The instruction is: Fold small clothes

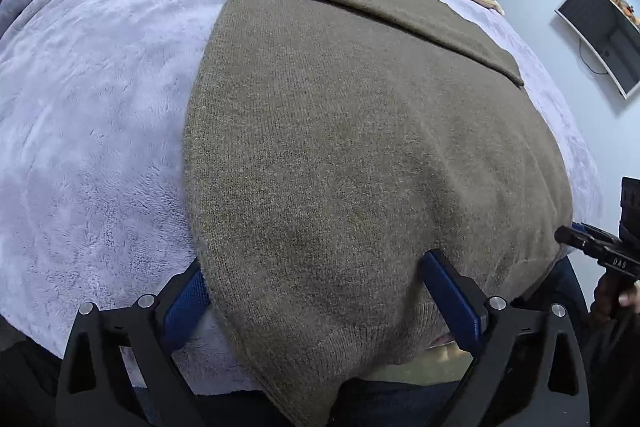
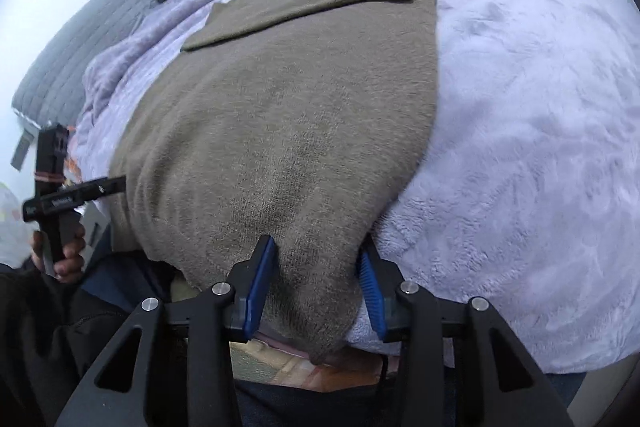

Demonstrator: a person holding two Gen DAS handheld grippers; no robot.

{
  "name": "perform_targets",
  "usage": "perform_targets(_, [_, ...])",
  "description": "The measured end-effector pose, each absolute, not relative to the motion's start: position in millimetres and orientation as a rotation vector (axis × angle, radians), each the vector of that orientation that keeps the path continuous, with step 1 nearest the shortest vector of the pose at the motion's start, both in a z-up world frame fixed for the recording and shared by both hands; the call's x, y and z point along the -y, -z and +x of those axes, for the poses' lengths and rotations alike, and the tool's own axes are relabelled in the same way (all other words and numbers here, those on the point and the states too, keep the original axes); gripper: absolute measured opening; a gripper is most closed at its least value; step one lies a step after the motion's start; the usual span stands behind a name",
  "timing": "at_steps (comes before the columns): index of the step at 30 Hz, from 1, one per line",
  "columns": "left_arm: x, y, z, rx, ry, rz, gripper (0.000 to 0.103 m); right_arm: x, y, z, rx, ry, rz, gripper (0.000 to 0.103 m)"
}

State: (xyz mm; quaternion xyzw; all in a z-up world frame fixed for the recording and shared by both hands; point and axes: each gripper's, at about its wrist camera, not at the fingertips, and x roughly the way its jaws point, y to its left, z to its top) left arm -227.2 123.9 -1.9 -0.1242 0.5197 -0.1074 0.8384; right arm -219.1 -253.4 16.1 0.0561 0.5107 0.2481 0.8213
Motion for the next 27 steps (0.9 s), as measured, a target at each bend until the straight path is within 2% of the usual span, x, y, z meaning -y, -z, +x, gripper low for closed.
perform_targets(1, [-124.3, 2.8, -228.3, -1.099, 0.230, -0.265, 0.101, 253.4, -15.7, -220.2, -1.085, -0.532, 0.124, 0.047])
perform_targets(2, [-123.3, 4.8, -226.9, -1.105, 0.241, -0.266, 0.102, 251.5, -12.3, -220.2, -1.098, -0.541, 0.125, 0.053])
perform_targets(3, [-124.9, 6.3, -227.8, -1.108, 0.244, -0.261, 0.102, 249.9, -9.3, -219.7, -1.110, -0.562, 0.127, 0.063])
perform_targets(4, [-125.1, 8.2, -226.5, -1.112, 0.244, -0.259, 0.102, 245.3, -6.6, -216.9, -1.116, -0.586, 0.124, 0.066])
perform_targets(6, [-122.9, 6.8, -221.9, -1.117, 0.222, -0.273, 0.101, 239.3, -5.2, -212.4, -1.120, -0.576, 0.106, 0.064])
perform_targets(7, [-119.8, 3.4, -221.4, -1.113, 0.207, -0.270, 0.088, 235.2, -8.5, -211.0, -1.113, -0.568, 0.085, 0.056])
perform_targets(8, [-118.1, -2.6, -223.9, -1.100, 0.195, -0.257, 0.078, 233.6, -12.5, -210.4, -1.105, -0.571, 0.070, 0.032])
perform_targets(9, [-115.8, -7.6, -224.4, -1.092, 0.199, -0.254, 0.056, 234.2, -15.5, -210.2, -1.103, -0.589, 0.076, 0.012])
perform_targets(10, [-116.0, -12.4, -226.0, -1.087, 0.210, -0.262, 0.032, 236.6, -17.6, -209.7, -1.100, -0.610, 0.102, 0.011])
perform_targets(11, [-116.6, -17.2, -227.3, -1.086, 0.229, -0.277, 0.021, 238.6, -20.9, -210.2, -1.089, -0.629, 0.127, 0.011])
perform_targets(12, [-118.0, -21.3, -227.9, -1.086, 0.240, -0.287, 0.015, 240.8, -24.4, -211.3, -1.073, -0.646, 0.142, 0.010])
perform_targets(20, [-134.5, -79.1, -190.3, -0.908, 0.270, -0.386, 0.015, 277.1, -87.1, -180.3, -0.815, -0.671, 0.384, 0.010])
perform_targets(23, [-132.7, -75.0, -147.9, -0.895, 0.262, -0.389, 0.015, 282.1, -83.3, -143.6, -0.800, -0.614, 0.436, 0.010])
perform_targets(27, [-135.4, -40.5, -107.1, -0.990, 0.251, -0.441, 0.015, 272.1, -64.4, -106.8, -0.864, -0.544, 0.394, 0.010])
